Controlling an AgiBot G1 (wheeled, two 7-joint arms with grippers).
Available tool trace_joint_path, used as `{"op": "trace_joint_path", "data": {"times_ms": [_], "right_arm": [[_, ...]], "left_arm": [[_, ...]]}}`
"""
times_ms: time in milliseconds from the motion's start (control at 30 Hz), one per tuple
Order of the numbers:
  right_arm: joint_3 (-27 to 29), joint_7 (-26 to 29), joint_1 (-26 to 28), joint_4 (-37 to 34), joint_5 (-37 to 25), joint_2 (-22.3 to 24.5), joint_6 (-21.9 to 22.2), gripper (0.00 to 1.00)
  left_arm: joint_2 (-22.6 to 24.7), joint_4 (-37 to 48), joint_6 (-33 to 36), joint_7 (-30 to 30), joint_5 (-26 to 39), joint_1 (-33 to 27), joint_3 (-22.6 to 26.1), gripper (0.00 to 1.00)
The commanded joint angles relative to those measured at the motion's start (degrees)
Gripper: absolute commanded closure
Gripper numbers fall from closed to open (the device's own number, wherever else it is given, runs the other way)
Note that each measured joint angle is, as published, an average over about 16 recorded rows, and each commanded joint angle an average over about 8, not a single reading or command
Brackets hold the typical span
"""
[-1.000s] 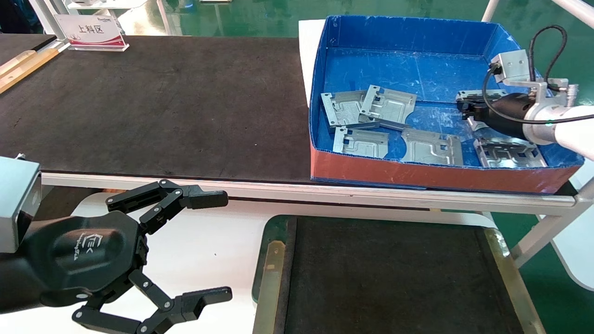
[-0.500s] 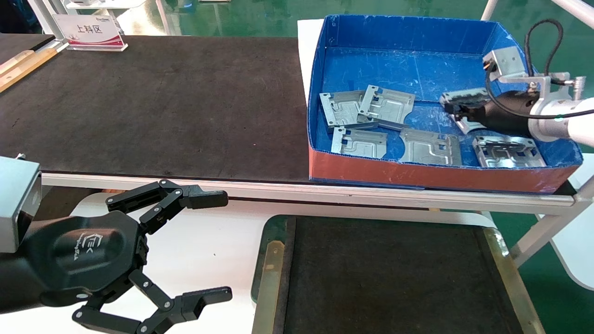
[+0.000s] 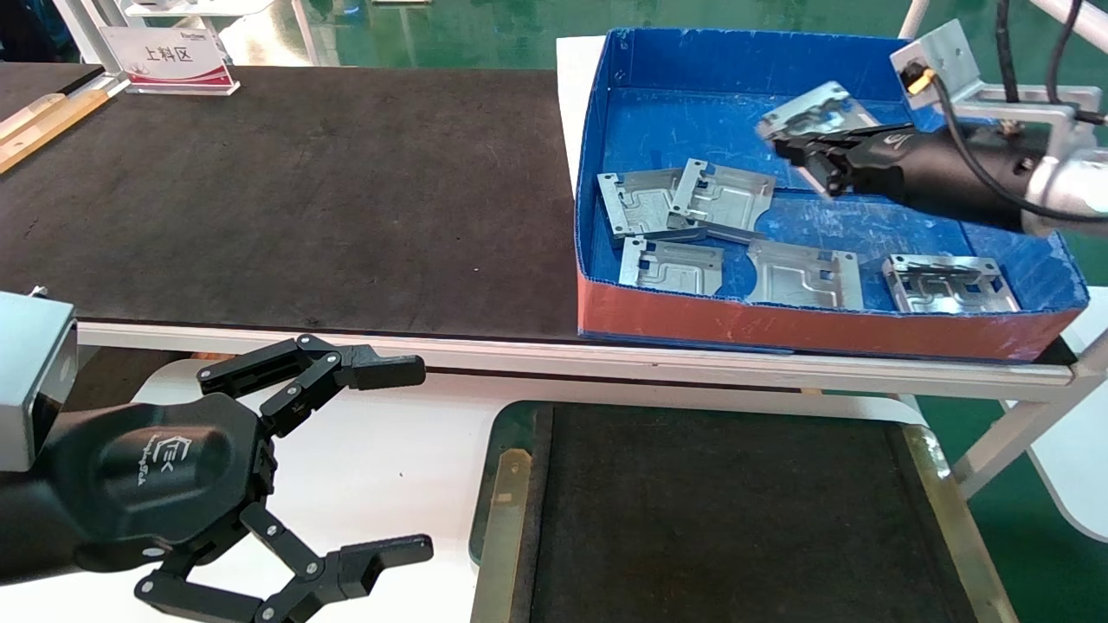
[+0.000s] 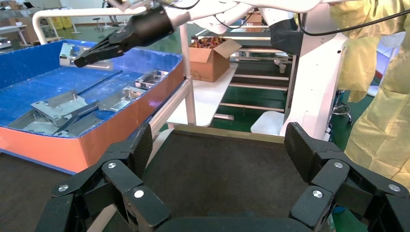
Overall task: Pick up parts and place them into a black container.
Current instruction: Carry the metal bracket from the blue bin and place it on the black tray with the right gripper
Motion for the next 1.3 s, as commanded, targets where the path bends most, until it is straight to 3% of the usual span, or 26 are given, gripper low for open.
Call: {"op": "trace_joint_path", "data": {"times_ms": [33, 267, 533, 667, 900, 1100, 1300], "right_arm": [[1.02, -2.65, -0.72, 1.64, 1.79, 1.48, -4.41, 1.0], [3.32, -2.13, -4.79, 11.91, 7.32, 6.93, -17.26, 1.0], [5.52, 5.29, -14.39, 30.64, 14.4, 12.09, -23.18, 1.0], [6.47, 10.57, -21.25, 42.87, 17.68, 15.01, -22.03, 1.0], [6.35, 16.06, -34.32, 59.84, 18.19, 18.67, -14.86, 1.0], [4.13, 13.33, -41.8, 63.0, 14.73, 18.42, -12.54, 1.0], [0.72, 7.82, -44.55, 61.01, 8.68, 15.94, -12.69, 1.0]], "left_arm": [[0.0, 0.0, 0.0, 0.0, 0.0, 0.0, 0.0, 0.0], [0.0, 0.0, 0.0, 0.0, 0.0, 0.0, 0.0, 0.0], [0.0, 0.0, 0.0, 0.0, 0.0, 0.0, 0.0, 0.0], [0.0, 0.0, 0.0, 0.0, 0.0, 0.0, 0.0, 0.0], [0.0, 0.0, 0.0, 0.0, 0.0, 0.0, 0.0, 0.0], [0.0, 0.0, 0.0, 0.0, 0.0, 0.0, 0.01, 0.0], [0.0, 0.0, 0.0, 0.0, 0.0, 0.0, 0.01, 0.0]]}}
